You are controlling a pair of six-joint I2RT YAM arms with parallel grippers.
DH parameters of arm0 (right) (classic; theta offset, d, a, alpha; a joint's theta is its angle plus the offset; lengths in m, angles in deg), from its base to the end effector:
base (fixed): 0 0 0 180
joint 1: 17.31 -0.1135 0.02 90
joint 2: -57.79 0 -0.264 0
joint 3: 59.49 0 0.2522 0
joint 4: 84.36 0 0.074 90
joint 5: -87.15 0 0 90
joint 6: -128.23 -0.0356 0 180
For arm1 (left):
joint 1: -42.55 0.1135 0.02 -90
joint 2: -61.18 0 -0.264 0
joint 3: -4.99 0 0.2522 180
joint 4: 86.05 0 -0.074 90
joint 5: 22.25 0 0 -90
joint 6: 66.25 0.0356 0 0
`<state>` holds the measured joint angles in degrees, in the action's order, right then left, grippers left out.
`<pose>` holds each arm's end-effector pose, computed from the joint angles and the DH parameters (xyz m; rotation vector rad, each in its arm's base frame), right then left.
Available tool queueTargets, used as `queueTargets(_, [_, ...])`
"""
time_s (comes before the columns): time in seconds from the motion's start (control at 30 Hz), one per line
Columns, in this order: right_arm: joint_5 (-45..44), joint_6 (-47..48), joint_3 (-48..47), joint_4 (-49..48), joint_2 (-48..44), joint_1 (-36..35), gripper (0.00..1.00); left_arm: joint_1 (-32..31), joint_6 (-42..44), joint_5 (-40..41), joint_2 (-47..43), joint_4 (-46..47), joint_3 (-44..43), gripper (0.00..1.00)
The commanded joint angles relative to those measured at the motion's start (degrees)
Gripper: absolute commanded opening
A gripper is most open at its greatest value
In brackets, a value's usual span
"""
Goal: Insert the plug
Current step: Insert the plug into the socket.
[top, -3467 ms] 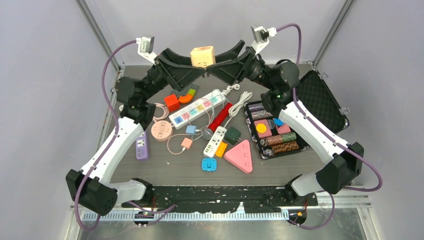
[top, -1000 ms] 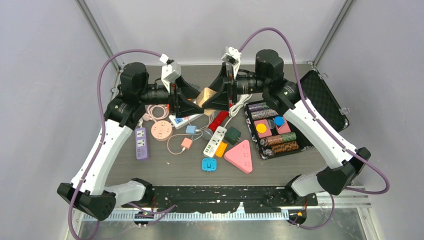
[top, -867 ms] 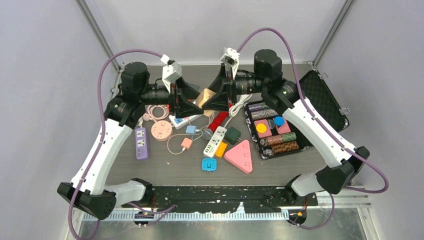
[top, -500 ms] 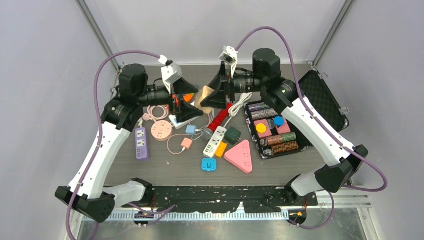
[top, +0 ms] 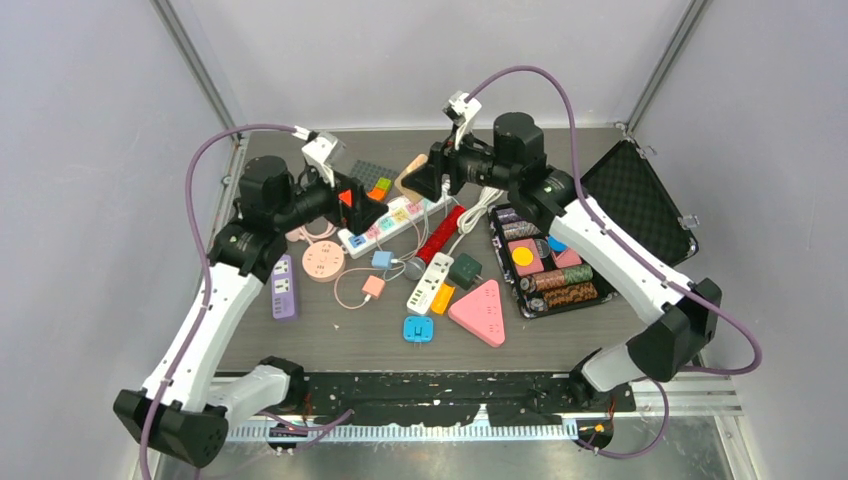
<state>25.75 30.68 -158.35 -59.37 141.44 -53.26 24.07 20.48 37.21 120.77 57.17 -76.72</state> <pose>0.2635 0.2122 0.4242 -0.8093 1.6361 0.9796 0.2041 -0.0873 0.4097 0.6195 1.7488 -0.7512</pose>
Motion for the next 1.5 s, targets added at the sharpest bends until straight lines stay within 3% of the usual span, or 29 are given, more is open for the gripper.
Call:
queueTargets(0.0, [-10.99, -2.29, 1.5, -14.04, 2.4, 0.32, 0.05, 2.24, -12.34, 8.01, 3.1, 8.33, 5.42, 0.95])
queueTargets(0.13, [-15.65, -0.75, 0.14, -15.85, 8.6, 0.53, 0.05, 4.93, -20.07, 9.62, 5.65, 15.61, 13.28, 0.92])
queueTargets(0.27, [-15.92, -0.17, -4.35, -15.11, 15.07, 0.94, 0.05, 7.67, -24.74, 8.92, 9.35, 17.67, 15.14, 0.87])
queueTargets(0.43, [-15.23, -0.63, -10.87, -16.49, 23.29, 1.29, 0.05, 8.78, -25.8, 11.78, 13.36, 15.82, 14.12, 0.85])
queueTargets(0.63, [-22.44, -2.85, -17.94, -20.01, 33.16, 2.37, 0.05, 8.78, -25.08, 9.63, 17.42, 12.2, 11.59, 0.81])
queueTargets(0.8, [-22.75, -2.66, -26.3, -16.14, 41.43, 4.54, 0.05, 8.81, -23.95, 8.61, 18.49, 10.61, 11.38, 0.79])
queueTargets(1.17, [-22.45, 4.2, -29.25, -5.92, 45.65, 5.71, 0.05, 9.05, -18.57, 10.98, 19.0, 6.87, 8.89, 0.78])
queueTargets(1.47, [-19.95, 6.29, -23.17, -1.32, 42.48, 5.61, 0.05, 9.16, -16.11, 14.58, 17.83, 5.05, 9.79, 0.78])
